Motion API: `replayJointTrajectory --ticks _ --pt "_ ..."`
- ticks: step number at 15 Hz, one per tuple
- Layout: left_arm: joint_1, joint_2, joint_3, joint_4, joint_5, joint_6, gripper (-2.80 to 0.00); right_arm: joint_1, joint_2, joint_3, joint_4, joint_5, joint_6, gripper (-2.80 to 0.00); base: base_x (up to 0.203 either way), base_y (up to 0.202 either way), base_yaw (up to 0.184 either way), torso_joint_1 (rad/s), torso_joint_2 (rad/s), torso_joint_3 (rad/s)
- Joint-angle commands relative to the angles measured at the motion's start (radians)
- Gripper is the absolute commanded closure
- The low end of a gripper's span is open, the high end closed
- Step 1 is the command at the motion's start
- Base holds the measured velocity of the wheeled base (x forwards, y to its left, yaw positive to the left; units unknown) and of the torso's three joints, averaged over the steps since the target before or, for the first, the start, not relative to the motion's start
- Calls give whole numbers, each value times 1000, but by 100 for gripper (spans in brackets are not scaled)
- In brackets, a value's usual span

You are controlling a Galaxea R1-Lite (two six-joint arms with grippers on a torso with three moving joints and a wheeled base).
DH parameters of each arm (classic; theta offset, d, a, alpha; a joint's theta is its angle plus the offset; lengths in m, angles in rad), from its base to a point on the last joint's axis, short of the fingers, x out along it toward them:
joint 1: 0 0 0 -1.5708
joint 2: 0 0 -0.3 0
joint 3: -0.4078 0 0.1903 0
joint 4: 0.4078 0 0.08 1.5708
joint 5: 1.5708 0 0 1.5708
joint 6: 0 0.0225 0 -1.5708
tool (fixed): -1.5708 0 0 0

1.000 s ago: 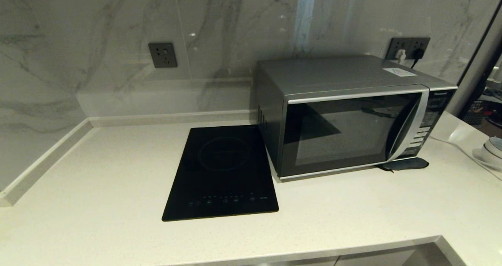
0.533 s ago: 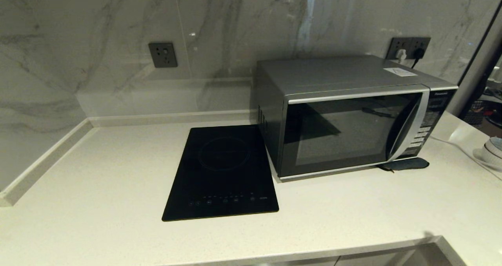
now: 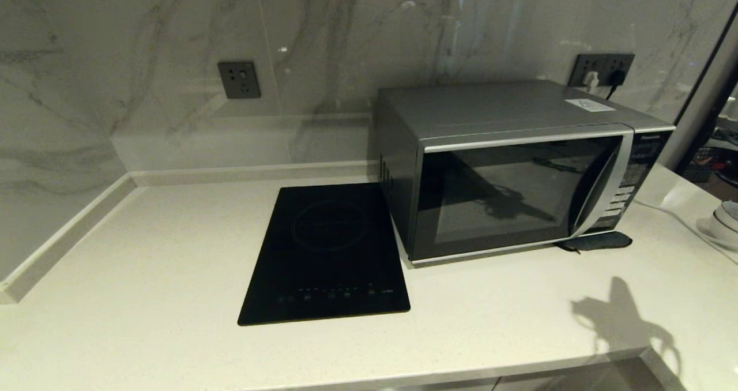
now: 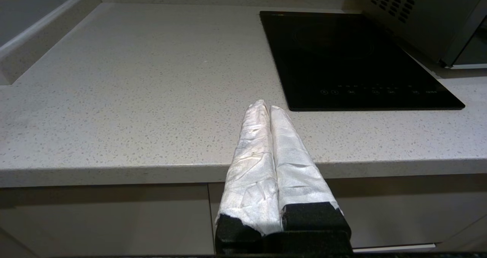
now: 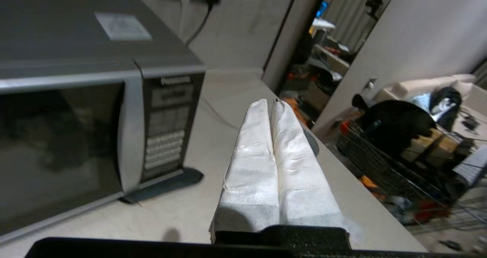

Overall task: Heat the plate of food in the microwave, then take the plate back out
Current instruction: Open the microwave oven

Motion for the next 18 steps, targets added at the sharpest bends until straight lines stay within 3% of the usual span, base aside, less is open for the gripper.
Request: replayJointTrajectory --ticks 1,2,4,8,12,13,15,18 --pt "0 1 0 0 1 -1 0 -8 65 7 32 -2 -5 0 0 0 0 0 0 0" --pt "0 1 0 0 1 -1 0 -7 79 9 57 -2 2 -280 0 0 0 0 0 0" --pt "0 1 0 0 1 -1 0 -8 78 8 133 19 10 -280 0 0 0 0 0 0" --pt "0 1 0 0 1 -1 0 -8 62 -3 453 332 167 -280 0 0 0 0 0 0" --pt "0 1 0 0 1 -1 0 -2 146 -6 482 384 225 -280 0 0 0 0 0 0" --pt "0 1 0 0 1 -1 0 9 171 -15 480 370 232 -280 0 0 0 0 0 0" --pt "0 -1 0 0 1 -1 0 60 208 -30 454 196 253 -280 0 0 0 0 0 0" --pt "0 1 0 0 1 -1 0 166 315 -34 261 -17 333 -280 0 0 0 0 0 0"
